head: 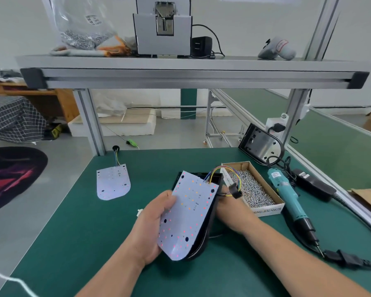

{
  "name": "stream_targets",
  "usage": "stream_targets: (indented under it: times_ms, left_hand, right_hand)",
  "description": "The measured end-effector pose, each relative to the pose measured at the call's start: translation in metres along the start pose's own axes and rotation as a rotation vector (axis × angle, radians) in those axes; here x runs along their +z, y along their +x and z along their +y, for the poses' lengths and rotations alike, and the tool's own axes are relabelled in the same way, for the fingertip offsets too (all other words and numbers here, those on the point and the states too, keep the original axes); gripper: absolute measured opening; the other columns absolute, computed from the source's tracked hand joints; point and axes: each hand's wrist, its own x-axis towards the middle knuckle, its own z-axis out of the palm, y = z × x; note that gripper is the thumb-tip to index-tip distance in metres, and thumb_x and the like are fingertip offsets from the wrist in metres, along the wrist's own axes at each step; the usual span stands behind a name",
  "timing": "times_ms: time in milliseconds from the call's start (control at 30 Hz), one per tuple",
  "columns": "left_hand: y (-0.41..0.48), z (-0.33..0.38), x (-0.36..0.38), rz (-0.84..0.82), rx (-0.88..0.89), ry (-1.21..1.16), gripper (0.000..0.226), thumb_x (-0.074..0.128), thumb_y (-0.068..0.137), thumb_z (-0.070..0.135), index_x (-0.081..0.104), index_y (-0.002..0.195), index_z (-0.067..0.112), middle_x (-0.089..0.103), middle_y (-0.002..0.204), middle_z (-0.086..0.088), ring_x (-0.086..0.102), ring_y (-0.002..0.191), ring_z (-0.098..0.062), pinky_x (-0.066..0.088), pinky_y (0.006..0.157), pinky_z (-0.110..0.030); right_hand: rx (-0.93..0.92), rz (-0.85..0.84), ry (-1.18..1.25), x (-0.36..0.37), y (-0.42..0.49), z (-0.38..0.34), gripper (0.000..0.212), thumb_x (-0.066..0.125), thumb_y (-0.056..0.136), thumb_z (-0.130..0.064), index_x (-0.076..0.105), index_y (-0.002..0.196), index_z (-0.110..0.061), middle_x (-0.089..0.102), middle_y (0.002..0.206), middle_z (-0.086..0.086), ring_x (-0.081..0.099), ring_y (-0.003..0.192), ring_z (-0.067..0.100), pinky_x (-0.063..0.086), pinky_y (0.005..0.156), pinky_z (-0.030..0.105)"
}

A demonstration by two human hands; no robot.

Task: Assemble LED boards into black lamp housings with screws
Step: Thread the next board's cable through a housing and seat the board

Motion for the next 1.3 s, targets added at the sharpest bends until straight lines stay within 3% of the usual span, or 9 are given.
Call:
stream_targets:
  times_ms: [100, 200, 300, 500, 700, 800, 933, 1133, 1300]
  left_hand:
    - [0.000, -0.003, -0.002, -0.009, 0.024, -0.018, 0.047, 0.082, 0.080, 0.041, 0.051, 0.096, 0.010, 0.053, 0.097, -0.010, 0.055, 0.085, -0.027, 0.048, 0.076, -0.038]
    - [-0.002, -0.001, 0.001, 0.003, -0.014, -0.059, 0.045, 0.082, 0.078, 0.046, 0.072, 0.104, 0.011, 0.073, 0.104, -0.009, 0.071, 0.087, -0.030, 0.058, 0.075, -0.037]
    - [-0.002, -0.001, 0.000, 0.042, -0.035, -0.161, 0.052, 0.080, 0.080, 0.049, 0.081, 0.115, 0.011, 0.079, 0.106, -0.012, 0.078, 0.085, -0.030, 0.061, 0.067, -0.036]
    - [-0.005, 0.001, 0.004, 0.087, 0.048, -0.203, 0.036, 0.079, 0.086, 0.046, 0.081, 0.098, 0.012, 0.077, 0.088, -0.007, 0.075, 0.069, -0.025, 0.060, 0.058, -0.032]
    - [-0.002, 0.002, 0.005, 0.105, 0.108, -0.116, 0.050, 0.087, 0.074, 0.047, 0.059, 0.104, 0.017, 0.070, 0.108, -0.011, 0.069, 0.090, -0.030, 0.055, 0.081, -0.044]
    - [-0.002, 0.002, 0.006, 0.066, 0.101, -0.105, 0.036, 0.086, 0.076, 0.045, 0.065, 0.089, 0.019, 0.072, 0.104, -0.009, 0.069, 0.090, -0.030, 0.056, 0.080, -0.042]
    - [-0.004, 0.002, 0.007, 0.025, 0.101, -0.074, 0.043, 0.092, 0.071, 0.045, 0.066, 0.090, 0.017, 0.071, 0.106, -0.014, 0.067, 0.091, -0.031, 0.055, 0.080, -0.042]
    - [-0.005, 0.005, 0.006, 0.089, 0.120, -0.149, 0.051, 0.084, 0.074, 0.042, 0.066, 0.110, 0.010, 0.072, 0.116, -0.017, 0.070, 0.096, -0.035, 0.058, 0.081, -0.047]
    - [-0.004, 0.000, 0.010, 0.108, 0.203, -0.036, 0.038, 0.085, 0.080, 0.039, 0.067, 0.095, 0.009, 0.073, 0.106, -0.017, 0.069, 0.088, -0.033, 0.058, 0.079, -0.044]
  right_hand:
    - [-0.127, 0.098, -0.095, 0.001, 0.003, -0.006, 0.038, 0.054, 0.097, 0.007, 0.068, 0.075, -0.021, 0.070, 0.072, -0.011, 0.062, 0.070, 0.001, 0.044, 0.065, 0.009]
    - [-0.059, 0.095, -0.154, -0.001, 0.003, -0.010, 0.038, 0.051, 0.081, -0.013, 0.054, 0.044, -0.020, 0.058, 0.045, 0.000, 0.057, 0.048, 0.014, 0.037, 0.045, 0.016]
    - [-0.058, 0.116, -0.133, 0.002, 0.006, -0.005, 0.037, 0.054, 0.095, -0.018, 0.056, 0.058, -0.022, 0.051, 0.041, -0.005, 0.047, 0.035, 0.008, 0.038, 0.040, 0.021]
    - [-0.104, 0.038, -0.186, -0.004, 0.010, 0.002, 0.023, 0.049, 0.106, -0.017, 0.069, 0.095, -0.018, 0.056, 0.051, -0.005, 0.065, 0.046, 0.015, 0.056, 0.065, 0.031]
    - [-0.101, 0.063, -0.016, -0.002, 0.010, 0.007, 0.037, 0.049, 0.101, -0.010, 0.068, 0.125, -0.031, 0.073, 0.065, 0.004, 0.070, 0.056, 0.029, 0.059, 0.059, 0.039]
    - [-0.208, 0.117, 0.058, 0.000, 0.010, 0.005, 0.032, 0.054, 0.100, -0.011, 0.068, 0.114, -0.037, 0.074, 0.074, -0.004, 0.070, 0.060, 0.019, 0.056, 0.058, 0.035]
    - [-0.294, 0.187, -0.100, 0.008, 0.009, 0.004, 0.017, 0.062, 0.097, -0.011, 0.073, 0.106, -0.019, 0.077, 0.101, -0.005, 0.069, 0.092, 0.010, 0.055, 0.080, 0.034]
    - [-0.255, 0.190, -0.281, -0.001, 0.020, 0.013, 0.020, 0.059, 0.099, -0.014, 0.076, 0.099, -0.026, 0.066, 0.080, -0.002, 0.066, 0.072, 0.012, 0.050, 0.071, 0.034]
    - [-0.295, 0.424, 0.188, -0.006, 0.013, 0.001, 0.021, 0.056, 0.101, -0.018, 0.073, 0.107, -0.029, 0.071, 0.089, -0.008, 0.066, 0.078, 0.020, 0.056, 0.074, 0.041]
